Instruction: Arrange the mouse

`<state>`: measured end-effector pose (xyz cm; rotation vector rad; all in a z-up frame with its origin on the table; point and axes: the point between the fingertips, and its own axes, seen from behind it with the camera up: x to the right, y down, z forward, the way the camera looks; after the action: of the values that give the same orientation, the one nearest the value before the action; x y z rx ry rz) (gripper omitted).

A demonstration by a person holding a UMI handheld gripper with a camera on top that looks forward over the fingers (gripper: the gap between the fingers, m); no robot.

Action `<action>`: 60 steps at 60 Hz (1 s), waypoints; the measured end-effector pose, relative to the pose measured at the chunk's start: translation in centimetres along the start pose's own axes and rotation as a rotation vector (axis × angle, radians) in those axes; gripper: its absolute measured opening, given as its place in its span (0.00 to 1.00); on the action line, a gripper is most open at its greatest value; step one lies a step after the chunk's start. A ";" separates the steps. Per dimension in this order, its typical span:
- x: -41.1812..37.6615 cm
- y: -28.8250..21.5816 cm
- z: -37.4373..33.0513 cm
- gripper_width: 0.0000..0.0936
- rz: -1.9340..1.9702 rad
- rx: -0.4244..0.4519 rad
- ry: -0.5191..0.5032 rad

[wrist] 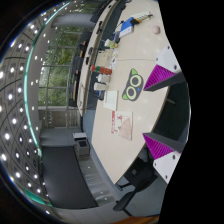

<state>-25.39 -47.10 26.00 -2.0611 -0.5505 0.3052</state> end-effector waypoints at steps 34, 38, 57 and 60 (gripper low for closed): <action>28.9 18.9 0.4 0.90 0.232 -0.143 0.367; 33.4 20.2 0.5 0.90 0.236 -0.137 0.414; 50.8 23.6 6.0 0.90 0.298 -0.123 0.505; 52.4 23.9 7.5 0.91 0.309 -0.125 0.496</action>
<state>23.11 -26.30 1.83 -2.2364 0.0526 -0.0710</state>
